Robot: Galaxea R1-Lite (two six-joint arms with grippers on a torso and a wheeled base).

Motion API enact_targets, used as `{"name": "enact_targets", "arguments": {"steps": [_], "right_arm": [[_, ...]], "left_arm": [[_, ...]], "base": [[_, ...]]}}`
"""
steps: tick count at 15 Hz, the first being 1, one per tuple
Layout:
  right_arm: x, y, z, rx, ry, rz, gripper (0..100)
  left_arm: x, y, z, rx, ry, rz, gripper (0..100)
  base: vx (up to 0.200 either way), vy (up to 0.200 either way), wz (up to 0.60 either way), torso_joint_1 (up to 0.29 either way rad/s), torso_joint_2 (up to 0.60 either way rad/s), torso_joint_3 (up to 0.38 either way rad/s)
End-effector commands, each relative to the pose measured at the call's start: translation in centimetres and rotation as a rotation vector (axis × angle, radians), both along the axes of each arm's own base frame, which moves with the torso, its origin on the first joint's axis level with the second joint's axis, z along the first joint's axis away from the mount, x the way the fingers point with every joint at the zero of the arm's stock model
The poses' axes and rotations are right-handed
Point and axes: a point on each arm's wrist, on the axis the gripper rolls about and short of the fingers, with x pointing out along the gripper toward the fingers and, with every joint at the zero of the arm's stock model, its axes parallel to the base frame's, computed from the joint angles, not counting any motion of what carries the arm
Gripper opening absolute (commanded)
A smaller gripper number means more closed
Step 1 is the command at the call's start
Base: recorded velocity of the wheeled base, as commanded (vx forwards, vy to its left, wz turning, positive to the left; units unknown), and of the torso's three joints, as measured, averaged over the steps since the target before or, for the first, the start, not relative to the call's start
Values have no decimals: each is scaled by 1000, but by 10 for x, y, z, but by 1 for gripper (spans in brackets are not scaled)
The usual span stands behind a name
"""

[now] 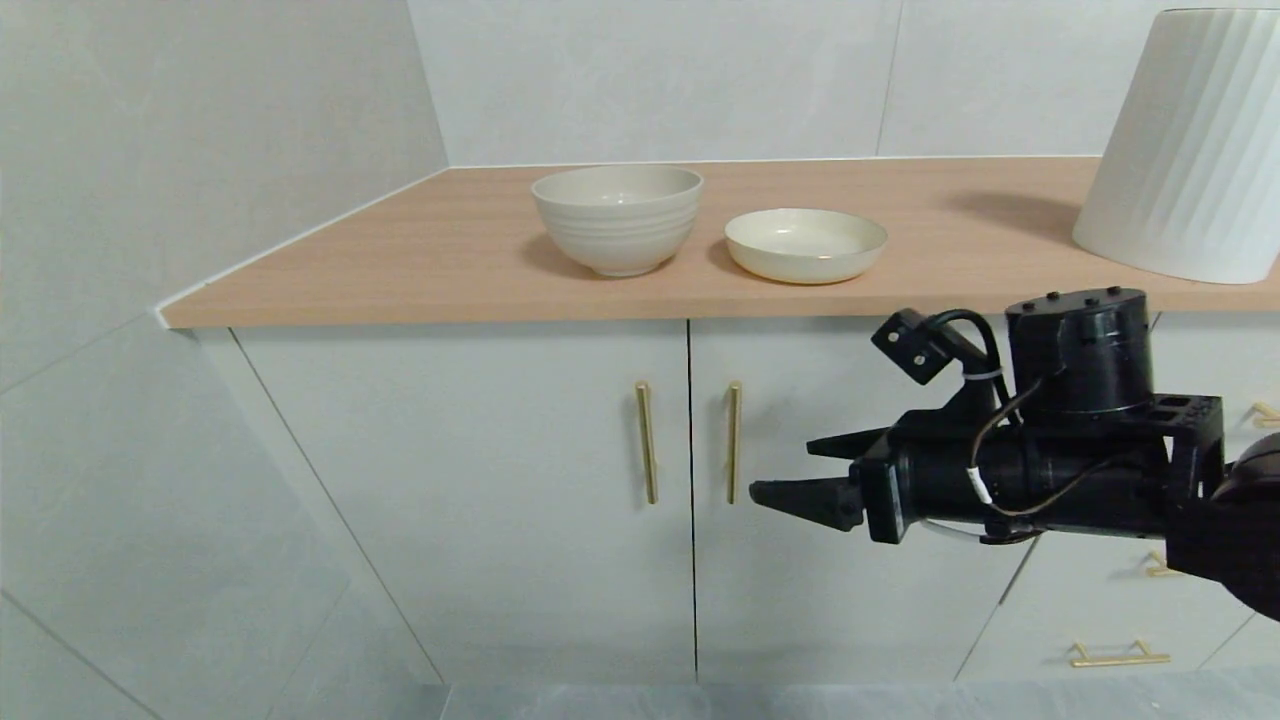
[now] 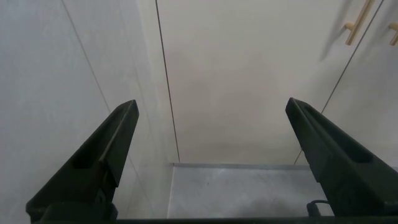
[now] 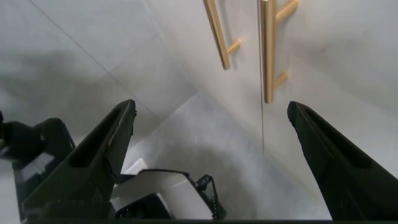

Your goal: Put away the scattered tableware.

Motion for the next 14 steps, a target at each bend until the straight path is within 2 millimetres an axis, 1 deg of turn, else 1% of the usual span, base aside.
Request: {"name": "enact_targets", "arguments": {"steps": [1, 2, 4, 5, 8, 14], "right_arm": [[7, 9, -19, -34, 50, 11, 100], [16, 20, -30, -24, 48, 18, 100], [17, 40, -43, 20, 58, 40, 100], [21, 44, -48, 40, 53, 21, 100], [35, 48, -56, 79, 35, -41, 100], [46, 43, -53, 111, 28, -81, 100]], "left_arm": [[0, 0, 0, 0, 1, 1, 100], [0, 0, 0, 0, 1, 1, 100], [0, 0, 0, 0, 1, 1, 100], [0, 0, 0, 0, 1, 1, 100], [0, 0, 0, 0, 1, 1, 100], [0, 0, 0, 0, 1, 1, 100]], "base": [[0, 0, 0, 0, 0, 0], [0, 0, 0, 0, 0, 0], [0, 0, 0, 0, 0, 0], [0, 0, 0, 0, 0, 0], [0, 0, 0, 0, 0, 0], [0, 0, 0, 0, 0, 0]]}}
